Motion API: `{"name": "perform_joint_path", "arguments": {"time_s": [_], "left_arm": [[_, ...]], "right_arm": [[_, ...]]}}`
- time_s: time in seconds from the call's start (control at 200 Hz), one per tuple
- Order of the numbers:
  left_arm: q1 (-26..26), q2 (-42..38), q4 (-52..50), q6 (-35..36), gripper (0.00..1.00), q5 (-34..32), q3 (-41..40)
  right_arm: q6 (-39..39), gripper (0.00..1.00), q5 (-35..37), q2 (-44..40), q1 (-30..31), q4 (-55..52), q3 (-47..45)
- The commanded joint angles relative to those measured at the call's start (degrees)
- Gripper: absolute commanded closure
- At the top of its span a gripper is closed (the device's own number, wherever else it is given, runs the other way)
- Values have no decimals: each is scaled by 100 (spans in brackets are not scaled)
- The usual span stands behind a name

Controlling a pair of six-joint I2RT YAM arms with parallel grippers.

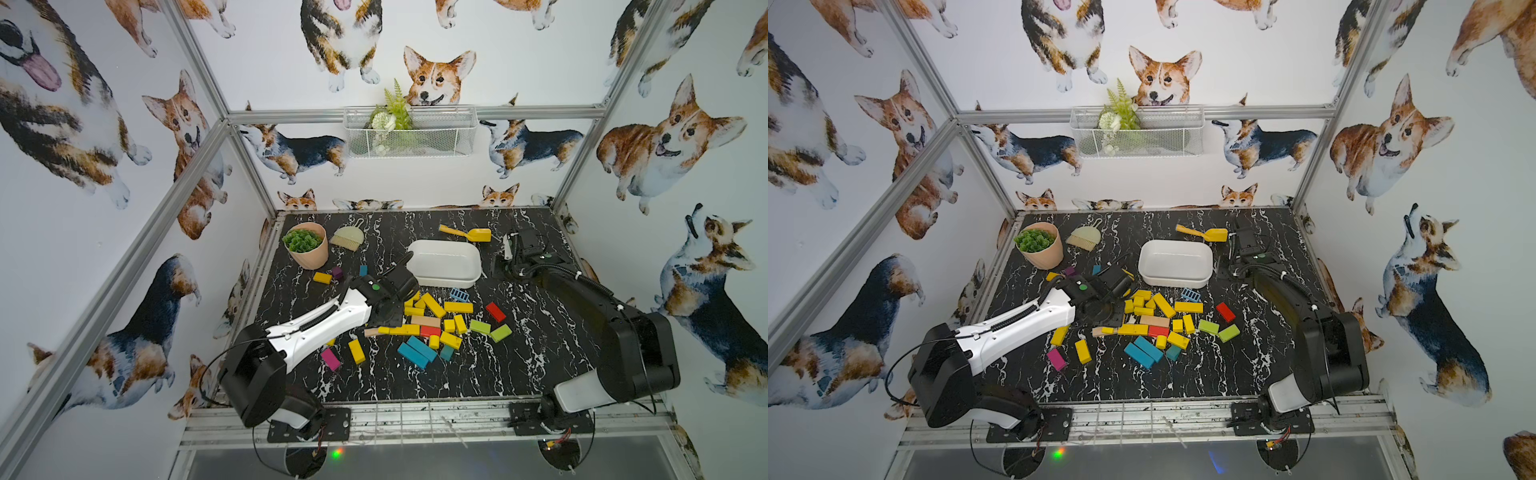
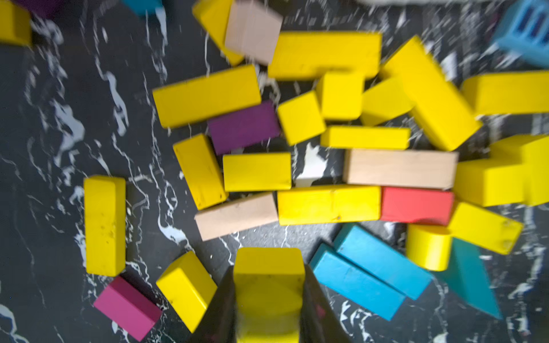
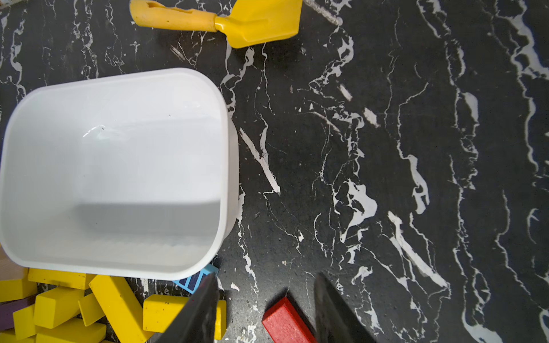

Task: Pick out the yellow building blocks
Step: Pick up the building block from the center of the board, then place the building block in the storage box.

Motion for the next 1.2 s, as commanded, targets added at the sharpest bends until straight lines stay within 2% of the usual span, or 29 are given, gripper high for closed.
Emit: {"name": "perform_joint_path", "arguments": {"time_s": [0.0,0.175,0.345,0.496,0.561,0.731,0.926,1.061,1.196], "left_arm": [[19,604,-20,726,83,-529,1092],[118,2275,115,1388,83,-520,3473],[335,3933,-253,1504,83,-87,5793],[472,4960,-718,1537,83,-84,7101],[524,5113,-725,1467,83,-10,7133],[657,5267,-381,1319,83,176,6624],[852,5619,-281,1182,83,362,6611],[884,5761,-239,1146,79,431,6592],[886,5886,-168,1093,71,440,6556]], "right_arm": [[116,46,-82,-50,-1,31,-61],[118,46,19,-385,-4,-69,-206],[142,46,30,-750,-26,-119,-360],[132,46,1,-870,-47,-145,-416],[118,46,-31,-867,-65,-137,-416],[127,46,-131,-765,-66,-66,-358],[123,46,-157,-732,-66,-49,-384],[127,46,-127,-760,-66,-40,-461],[160,46,-138,-829,-66,-13,-528]]}}
